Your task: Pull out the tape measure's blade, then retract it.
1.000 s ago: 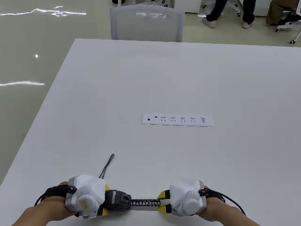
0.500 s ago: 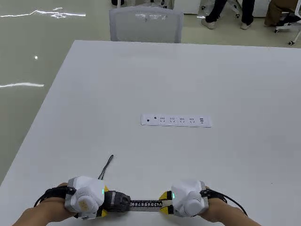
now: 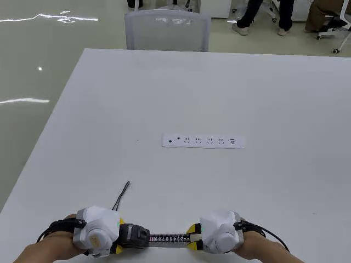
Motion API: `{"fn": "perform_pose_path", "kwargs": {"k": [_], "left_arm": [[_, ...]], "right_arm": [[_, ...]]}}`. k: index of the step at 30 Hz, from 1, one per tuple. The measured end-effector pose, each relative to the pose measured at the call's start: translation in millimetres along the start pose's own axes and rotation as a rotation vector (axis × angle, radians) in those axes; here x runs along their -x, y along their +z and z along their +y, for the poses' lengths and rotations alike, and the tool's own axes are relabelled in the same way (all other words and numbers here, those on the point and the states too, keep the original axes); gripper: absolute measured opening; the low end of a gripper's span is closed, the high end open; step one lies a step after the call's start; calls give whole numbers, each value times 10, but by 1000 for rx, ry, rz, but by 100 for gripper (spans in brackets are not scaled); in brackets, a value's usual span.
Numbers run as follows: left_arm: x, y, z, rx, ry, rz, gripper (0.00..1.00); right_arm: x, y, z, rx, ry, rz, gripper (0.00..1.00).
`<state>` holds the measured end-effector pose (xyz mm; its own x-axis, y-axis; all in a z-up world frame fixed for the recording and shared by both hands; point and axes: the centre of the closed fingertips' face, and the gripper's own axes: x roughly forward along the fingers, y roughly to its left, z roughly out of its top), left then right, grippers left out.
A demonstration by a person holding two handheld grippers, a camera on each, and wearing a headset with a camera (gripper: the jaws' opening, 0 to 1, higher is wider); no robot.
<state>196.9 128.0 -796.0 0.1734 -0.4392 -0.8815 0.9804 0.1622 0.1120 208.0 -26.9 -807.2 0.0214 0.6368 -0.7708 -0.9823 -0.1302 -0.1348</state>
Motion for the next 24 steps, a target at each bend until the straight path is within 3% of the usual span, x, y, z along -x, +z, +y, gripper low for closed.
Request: {"fn": "perform_pose_path", "kwargs": {"k": [24], "left_arm": [[45,57,-19,-4,-1,-1,28]], "right_arm": [[97,-117,33,-7,-2,16,12]]}}
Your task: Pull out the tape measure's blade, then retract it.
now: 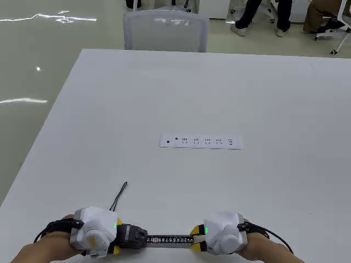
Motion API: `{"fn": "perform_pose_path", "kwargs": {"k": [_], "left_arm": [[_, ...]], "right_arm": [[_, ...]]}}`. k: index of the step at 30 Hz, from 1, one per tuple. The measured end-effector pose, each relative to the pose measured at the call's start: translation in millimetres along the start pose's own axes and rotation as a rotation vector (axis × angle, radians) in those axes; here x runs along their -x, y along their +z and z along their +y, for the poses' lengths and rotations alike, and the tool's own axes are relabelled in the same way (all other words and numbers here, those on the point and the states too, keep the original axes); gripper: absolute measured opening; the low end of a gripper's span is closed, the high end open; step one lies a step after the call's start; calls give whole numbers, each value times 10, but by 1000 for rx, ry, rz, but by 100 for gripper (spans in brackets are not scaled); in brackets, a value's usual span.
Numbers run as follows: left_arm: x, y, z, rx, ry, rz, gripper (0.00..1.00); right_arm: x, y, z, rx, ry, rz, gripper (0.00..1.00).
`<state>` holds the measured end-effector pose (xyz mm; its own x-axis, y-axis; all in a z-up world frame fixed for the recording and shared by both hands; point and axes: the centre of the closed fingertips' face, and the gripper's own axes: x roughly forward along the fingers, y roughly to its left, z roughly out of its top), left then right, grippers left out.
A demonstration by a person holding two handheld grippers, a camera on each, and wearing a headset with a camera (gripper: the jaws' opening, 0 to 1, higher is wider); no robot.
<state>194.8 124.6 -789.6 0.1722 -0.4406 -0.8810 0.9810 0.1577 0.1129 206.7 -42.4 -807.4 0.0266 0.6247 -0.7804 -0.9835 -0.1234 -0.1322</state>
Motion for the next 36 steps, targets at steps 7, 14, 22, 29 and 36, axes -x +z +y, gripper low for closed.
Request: {"fn": "perform_pose_path", "kwargs": {"k": [7,14,22,29,36], "left_arm": [[17,11,-7,0,-1,0,28],[16,11,-6,-2,-1,1,28],[-5,-11,1,-2,-1,2,28],[-48,-47,15,-2,-1,2,28],[-59,-53,16,-4,0,3,28]], "right_arm": [[3,-22,3,-1,0,1,12],[25,-44,8,-2,0,4,12],[38,-68,4,0,0,6,12],[37,-94,7,1,1,10,12],[47,-129,9,3,0,14,12]]}}
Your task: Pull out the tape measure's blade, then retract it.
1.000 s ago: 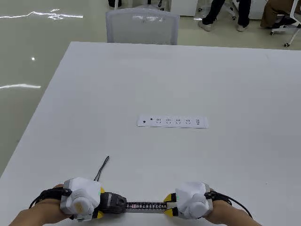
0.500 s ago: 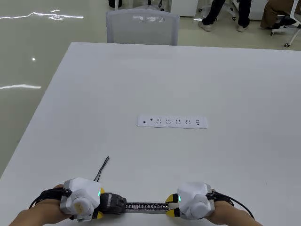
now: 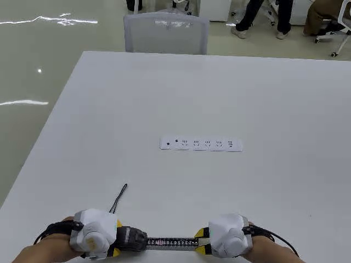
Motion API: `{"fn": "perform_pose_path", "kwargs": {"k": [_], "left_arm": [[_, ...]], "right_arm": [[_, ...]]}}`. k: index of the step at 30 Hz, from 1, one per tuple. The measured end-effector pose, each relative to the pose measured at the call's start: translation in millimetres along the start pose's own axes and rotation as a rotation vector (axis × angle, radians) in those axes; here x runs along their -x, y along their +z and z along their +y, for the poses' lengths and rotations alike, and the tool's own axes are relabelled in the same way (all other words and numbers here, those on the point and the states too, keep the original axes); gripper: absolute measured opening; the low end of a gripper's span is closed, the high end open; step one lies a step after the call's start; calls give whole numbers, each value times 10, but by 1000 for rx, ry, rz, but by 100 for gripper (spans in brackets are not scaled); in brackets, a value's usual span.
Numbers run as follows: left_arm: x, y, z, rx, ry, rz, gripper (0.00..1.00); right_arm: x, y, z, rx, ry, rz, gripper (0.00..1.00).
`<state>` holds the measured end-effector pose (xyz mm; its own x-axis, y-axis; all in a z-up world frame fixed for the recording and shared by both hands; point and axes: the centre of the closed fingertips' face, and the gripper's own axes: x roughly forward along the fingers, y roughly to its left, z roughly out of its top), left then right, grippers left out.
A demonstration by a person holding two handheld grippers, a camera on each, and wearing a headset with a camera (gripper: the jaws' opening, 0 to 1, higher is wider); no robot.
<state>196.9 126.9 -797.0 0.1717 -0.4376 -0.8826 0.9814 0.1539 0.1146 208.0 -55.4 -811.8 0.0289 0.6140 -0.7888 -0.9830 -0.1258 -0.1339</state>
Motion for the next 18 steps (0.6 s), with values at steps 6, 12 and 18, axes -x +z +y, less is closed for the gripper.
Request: {"fn": "perform_pose_path", "kwargs": {"k": [6,12,18], "left_arm": [[23,21,-9,-2,1,2,28],[-2,-5,2,0,2,4,28],[1,-3,2,0,2,4,28]], "right_arm": [[19,-28,-1,2,-1,3,12],[72,-17,6,5,-3,6,12],[89,-37,6,6,-3,9,12]]}}
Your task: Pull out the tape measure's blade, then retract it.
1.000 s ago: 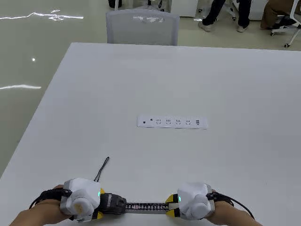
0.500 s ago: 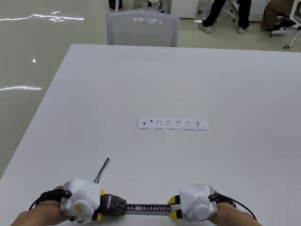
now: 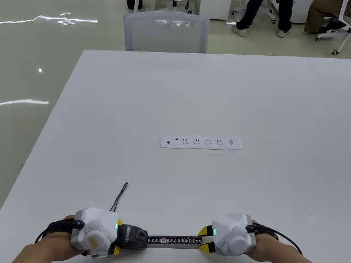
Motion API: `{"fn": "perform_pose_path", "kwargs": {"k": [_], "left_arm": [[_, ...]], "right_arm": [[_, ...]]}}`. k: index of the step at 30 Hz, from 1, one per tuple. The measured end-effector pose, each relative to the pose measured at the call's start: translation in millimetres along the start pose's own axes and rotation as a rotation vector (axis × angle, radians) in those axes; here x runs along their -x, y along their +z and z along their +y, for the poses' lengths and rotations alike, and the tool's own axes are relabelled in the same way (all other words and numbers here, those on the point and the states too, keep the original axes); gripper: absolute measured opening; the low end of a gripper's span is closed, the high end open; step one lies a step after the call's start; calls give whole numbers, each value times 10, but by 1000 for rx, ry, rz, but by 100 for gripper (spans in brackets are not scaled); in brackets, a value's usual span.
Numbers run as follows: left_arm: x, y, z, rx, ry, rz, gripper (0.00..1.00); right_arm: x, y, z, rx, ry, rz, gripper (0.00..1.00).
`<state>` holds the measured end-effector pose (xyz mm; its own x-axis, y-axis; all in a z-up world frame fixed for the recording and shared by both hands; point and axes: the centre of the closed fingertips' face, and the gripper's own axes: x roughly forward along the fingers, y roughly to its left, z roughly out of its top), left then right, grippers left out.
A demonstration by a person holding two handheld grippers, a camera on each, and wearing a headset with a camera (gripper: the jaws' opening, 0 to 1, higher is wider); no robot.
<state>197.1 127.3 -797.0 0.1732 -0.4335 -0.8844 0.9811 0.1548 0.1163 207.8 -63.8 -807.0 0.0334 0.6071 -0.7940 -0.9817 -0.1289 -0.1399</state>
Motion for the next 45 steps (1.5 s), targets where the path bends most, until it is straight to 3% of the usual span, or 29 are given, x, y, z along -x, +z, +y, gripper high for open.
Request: {"fn": "perform_pose_path", "kwargs": {"k": [16,45], "left_arm": [[84,82,-32,-3,0,2,28],[-15,-5,2,-7,0,2,28]], "right_arm": [[49,-62,6,-3,-2,5,12],[100,-145,12,2,-3,14,12]]}}
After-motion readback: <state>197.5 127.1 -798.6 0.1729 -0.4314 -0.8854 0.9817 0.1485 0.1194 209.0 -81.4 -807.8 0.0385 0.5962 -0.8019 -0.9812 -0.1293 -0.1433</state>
